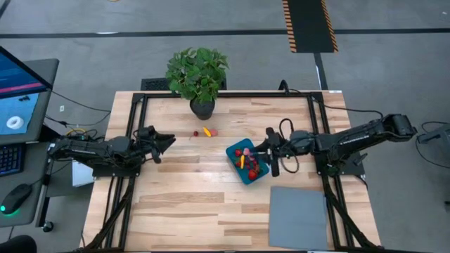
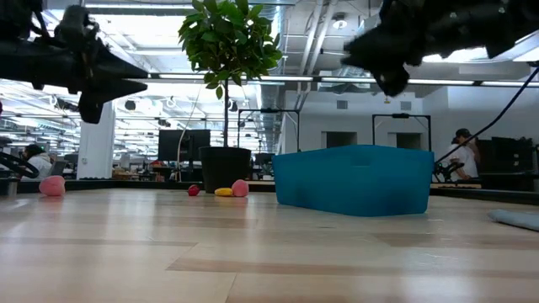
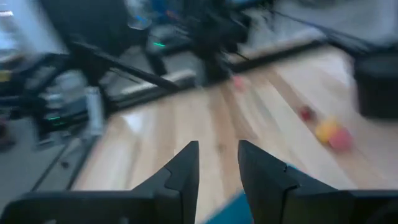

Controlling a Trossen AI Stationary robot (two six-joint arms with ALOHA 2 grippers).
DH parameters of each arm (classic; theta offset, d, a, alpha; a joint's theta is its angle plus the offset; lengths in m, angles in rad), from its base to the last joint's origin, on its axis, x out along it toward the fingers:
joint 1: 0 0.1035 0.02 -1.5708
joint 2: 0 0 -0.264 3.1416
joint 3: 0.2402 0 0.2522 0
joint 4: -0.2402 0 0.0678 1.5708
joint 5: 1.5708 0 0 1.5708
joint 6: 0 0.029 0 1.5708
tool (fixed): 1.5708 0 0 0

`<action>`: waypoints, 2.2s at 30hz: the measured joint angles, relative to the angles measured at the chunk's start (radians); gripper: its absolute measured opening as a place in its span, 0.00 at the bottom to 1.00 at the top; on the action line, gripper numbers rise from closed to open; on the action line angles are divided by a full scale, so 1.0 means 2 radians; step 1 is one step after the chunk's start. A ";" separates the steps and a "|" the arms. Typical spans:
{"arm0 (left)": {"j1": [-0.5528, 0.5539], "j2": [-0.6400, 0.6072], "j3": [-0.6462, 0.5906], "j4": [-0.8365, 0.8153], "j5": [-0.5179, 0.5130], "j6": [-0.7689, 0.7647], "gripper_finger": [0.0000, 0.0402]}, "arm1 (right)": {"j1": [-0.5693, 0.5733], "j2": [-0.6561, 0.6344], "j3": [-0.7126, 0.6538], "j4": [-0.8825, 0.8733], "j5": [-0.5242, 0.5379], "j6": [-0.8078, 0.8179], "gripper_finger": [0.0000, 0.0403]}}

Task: Pick and placing Produce into tupperware
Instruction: Put the cherry into the blue bin

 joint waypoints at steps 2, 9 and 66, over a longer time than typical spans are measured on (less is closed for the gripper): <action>0.000 0.000 0.000 0.006 0.029 0.029 0.27 | -0.004 0.000 0.000 0.035 -0.032 -0.031 0.33; 0.000 0.000 0.000 0.085 0.073 0.104 0.27 | -0.089 0.000 0.001 0.106 -0.127 -0.037 0.33; 0.003 0.027 0.009 -0.039 0.009 -0.003 0.27 | -0.280 -0.178 -0.228 0.090 -0.226 -0.067 0.33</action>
